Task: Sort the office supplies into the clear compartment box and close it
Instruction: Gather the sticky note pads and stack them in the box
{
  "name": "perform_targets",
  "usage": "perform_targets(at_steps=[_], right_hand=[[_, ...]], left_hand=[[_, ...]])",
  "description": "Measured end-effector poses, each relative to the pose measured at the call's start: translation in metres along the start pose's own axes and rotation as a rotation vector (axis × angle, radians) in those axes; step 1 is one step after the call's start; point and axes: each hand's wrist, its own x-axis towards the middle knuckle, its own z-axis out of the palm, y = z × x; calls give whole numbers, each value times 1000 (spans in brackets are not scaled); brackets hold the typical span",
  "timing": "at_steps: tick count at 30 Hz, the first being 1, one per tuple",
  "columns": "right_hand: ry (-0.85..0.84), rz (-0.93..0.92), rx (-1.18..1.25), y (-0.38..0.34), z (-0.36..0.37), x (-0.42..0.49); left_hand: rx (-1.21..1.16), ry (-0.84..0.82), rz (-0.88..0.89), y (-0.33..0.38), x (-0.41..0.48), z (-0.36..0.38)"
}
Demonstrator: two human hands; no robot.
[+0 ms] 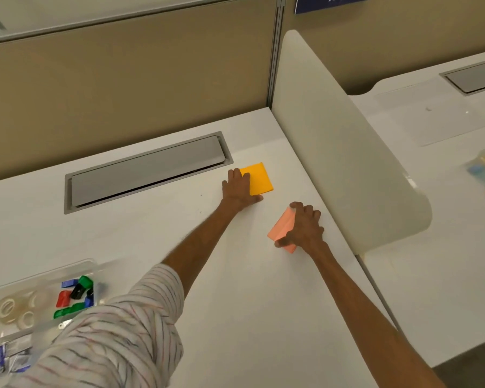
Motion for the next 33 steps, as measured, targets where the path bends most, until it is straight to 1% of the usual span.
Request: perform_targets(at_steps=[2,4,6,10,13,15,21,28,33], right_hand=[[7,1,-4,1,0,-1],[14,0,17,4,1,-1],[8,-6,46,5,-1,1],[-3,-19,29,5,-3,2],[2,-15,16,5,-2,3],[2,-14,13,5,-2,3],[-5,-12,-3,4,-4,6],[-9,-19,5,5,-4,8],[-10,-19,-3,7,-3,9]], left_hand=[[41,-1,49,-4,2,-5],[31,-33,84,-3,3,-8],[0,-59,69,0,4,-8],[-14,-36,32,5,11,-10],[-57,-106,10,7,18,-16],[-19,-144,6,9,23,-19],[-5,-101,7,11,31,-22],[48,-147,-6,3,39,-26],[-16,-175,-17,5,40,-26]])
